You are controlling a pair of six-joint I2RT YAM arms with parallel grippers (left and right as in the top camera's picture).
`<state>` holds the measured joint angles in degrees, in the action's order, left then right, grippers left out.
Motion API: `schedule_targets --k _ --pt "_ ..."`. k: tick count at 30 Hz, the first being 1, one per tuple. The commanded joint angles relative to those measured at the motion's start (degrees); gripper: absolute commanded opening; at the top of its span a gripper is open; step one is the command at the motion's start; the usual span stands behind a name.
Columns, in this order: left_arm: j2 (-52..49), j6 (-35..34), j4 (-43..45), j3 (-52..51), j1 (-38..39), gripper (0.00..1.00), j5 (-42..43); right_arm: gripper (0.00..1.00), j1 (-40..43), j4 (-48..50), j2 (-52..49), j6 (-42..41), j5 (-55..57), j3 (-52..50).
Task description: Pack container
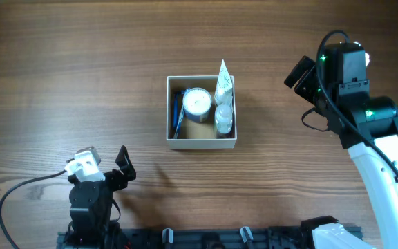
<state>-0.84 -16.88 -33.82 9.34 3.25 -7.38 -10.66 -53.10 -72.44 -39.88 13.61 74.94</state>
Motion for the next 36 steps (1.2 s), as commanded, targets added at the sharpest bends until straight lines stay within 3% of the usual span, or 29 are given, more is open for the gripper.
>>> schedule_targets --k 1,6,13,16,20,23,29,36 --pt "0.6 -0.3 0.3 -0.5 -0.4 1.00 0.7 1.00 0.2 0.1 -0.5 -0.8 1.4 0.5" --pt "0.6 -0.3 0.3 -0.5 -0.4 1.00 0.7 1.00 0.2 5.5 -0.6 -0.7 1.4 0.5" --pt "0.6 -0.3 0.3 -0.5 -0.4 1.00 0.7 1.00 0.1 1.8 7.8 8.5 4.2 -1.4" --pt "0.6 -0.3 0.3 -0.5 -0.4 1.00 0.7 1.00 0.1 5.7 15.0 17.5 2.5 -6.3" --pt "0.6 -0.3 0.3 -0.5 -0.4 1.00 0.7 1.00 0.1 14.1 29.4 36.6 -8.9 -19.8" --pt "0.6 -0.3 0.3 -0.5 -0.4 1.00 0.7 1.00 0.1 19.3 40.3 44.2 -16.7 -31.4" --pt "0.6 -0.3 0.3 -0.5 -0.4 1.00 0.7 1.00 0.1 21.8 60.3 42.7 -18.8 -50.0" --pt "0.6 -0.3 0.2 -0.5 -0.4 1.00 0.7 1.00 0.1 20.9 72.3 42.7 -18.8 -57.5"
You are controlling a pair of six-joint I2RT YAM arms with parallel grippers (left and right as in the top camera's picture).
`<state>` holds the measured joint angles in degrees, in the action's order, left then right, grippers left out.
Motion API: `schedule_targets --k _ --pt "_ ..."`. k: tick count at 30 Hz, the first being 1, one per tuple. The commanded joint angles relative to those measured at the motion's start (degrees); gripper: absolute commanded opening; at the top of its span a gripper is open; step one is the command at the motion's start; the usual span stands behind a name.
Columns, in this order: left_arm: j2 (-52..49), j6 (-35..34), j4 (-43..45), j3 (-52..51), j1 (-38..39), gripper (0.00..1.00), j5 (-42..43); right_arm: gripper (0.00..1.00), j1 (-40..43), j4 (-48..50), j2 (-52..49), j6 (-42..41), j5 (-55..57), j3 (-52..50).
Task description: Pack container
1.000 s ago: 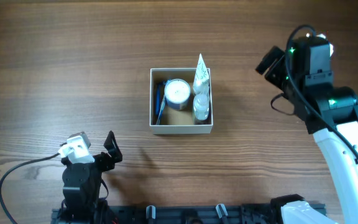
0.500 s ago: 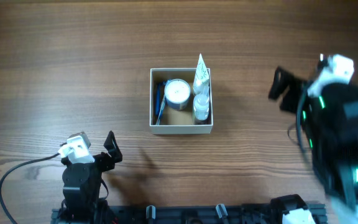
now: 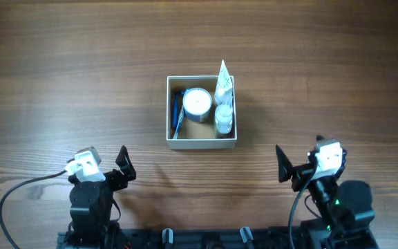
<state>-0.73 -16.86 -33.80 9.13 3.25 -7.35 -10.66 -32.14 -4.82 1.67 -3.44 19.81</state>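
Observation:
In the overhead view a white open box (image 3: 171,142) sits at the table's middle. Inside it are a round tin with a white lid (image 3: 197,102), a white tube (image 3: 223,79) standing at the right wall, a small clear bottle (image 3: 222,119) below the tube, and a thin blue item (image 3: 177,114) along the left wall. My left gripper (image 3: 125,166) rests low at the front left, far from the box. Folded down at the front right is my right gripper (image 3: 284,167), also away from the box. Neither holds anything; their jaws are too small to read.
Bare wooden table surrounds the box on all sides. A black rail with clamps (image 3: 206,237) runs along the front edge between the two arm bases. A cable (image 3: 19,194) loops from the left arm.
My right arm was raised at the right of the box, its gripper near the table's upper right. Now it is folded down at the front right. The left arm and the box contents are unchanged.

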Motion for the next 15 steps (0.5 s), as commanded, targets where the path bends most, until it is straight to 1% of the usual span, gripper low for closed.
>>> schedule_targets --k 1,7,15 --pt "0.5 -0.3 0.2 -0.3 -0.4 1.00 0.7 1.00 0.1 0.1 4.6 1.1 -1.7 -2.9" --pt "0.5 -0.3 0.2 -0.3 -0.4 1.00 0.7 1.00 0.1 0.2 4.6 -0.3 -1.8 -5.4" --pt "0.5 -0.3 0.2 -0.3 -0.4 1.00 0.7 1.00 0.1 -5.2 4.4 -0.3 -1.7 -5.5"
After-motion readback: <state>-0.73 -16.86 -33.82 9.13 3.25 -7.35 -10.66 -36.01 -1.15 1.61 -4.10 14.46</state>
